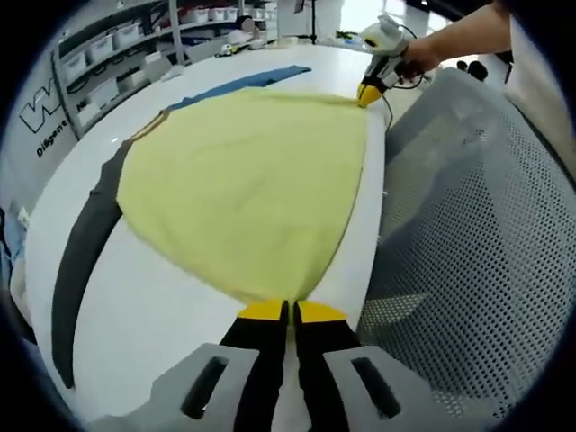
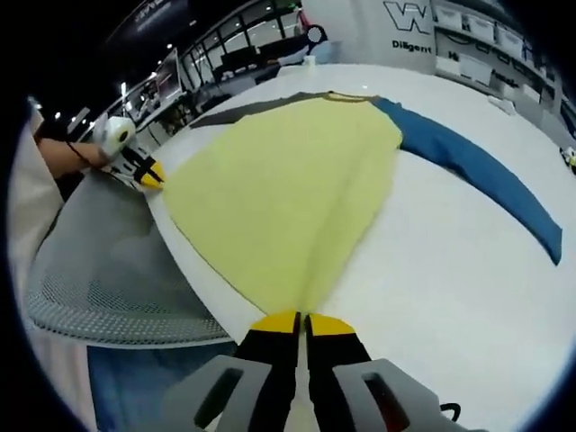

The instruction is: Fold the garment on the visible template until the final outline fits inside the template.

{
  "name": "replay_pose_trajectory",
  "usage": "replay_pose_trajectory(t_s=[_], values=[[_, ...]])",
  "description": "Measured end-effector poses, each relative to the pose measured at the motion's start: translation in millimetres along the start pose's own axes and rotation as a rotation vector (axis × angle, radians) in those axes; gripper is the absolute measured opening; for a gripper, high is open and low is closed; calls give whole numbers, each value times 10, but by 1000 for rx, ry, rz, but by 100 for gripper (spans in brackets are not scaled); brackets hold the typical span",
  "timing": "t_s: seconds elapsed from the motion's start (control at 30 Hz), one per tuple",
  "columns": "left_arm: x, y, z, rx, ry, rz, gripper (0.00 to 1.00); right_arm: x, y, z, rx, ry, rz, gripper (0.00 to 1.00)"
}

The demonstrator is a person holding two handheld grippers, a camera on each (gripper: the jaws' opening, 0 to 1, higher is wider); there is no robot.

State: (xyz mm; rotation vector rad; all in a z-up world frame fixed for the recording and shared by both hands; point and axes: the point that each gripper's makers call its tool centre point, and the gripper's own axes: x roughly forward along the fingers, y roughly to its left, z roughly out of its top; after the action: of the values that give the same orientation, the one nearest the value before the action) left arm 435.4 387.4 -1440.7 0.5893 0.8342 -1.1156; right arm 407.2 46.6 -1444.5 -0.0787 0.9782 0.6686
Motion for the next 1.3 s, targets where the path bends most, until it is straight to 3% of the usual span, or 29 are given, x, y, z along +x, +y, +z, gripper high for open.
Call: replay_pose_trajectory(t_s=[0.1,0.3,0.47,0.57,0.73,0.93,1.0,1.13,1.3], values=[[-15,11,-64,-14,13,3,4,33,99,-34,-6,19,47,0],[-18,-41,-66,-21,15,-3,5,37,124,-55,14,28,61,0],[-27,-159,-54,-46,15,-56,18,16,181,-62,-8,51,92,0],[-49,-155,-63,-45,23,-63,16,-5,175,-74,-20,68,104,0],[-175,-65,101,-123,-43,-70,18,-88,138,-32,-44,81,107,0],[-213,113,286,-135,-91,-32,19,-144,-41,190,-29,36,64,1],[-162,139,334,-141,-100,-32,19,-133,-123,331,-2,-16,45,1],[-14,106,382,-145,-100,-50,20,-34,-305,664,-47,-124,-18,5],[151,-20,334,-139,-66,-80,20,191,-426,985,-111,-181,-65,8]])
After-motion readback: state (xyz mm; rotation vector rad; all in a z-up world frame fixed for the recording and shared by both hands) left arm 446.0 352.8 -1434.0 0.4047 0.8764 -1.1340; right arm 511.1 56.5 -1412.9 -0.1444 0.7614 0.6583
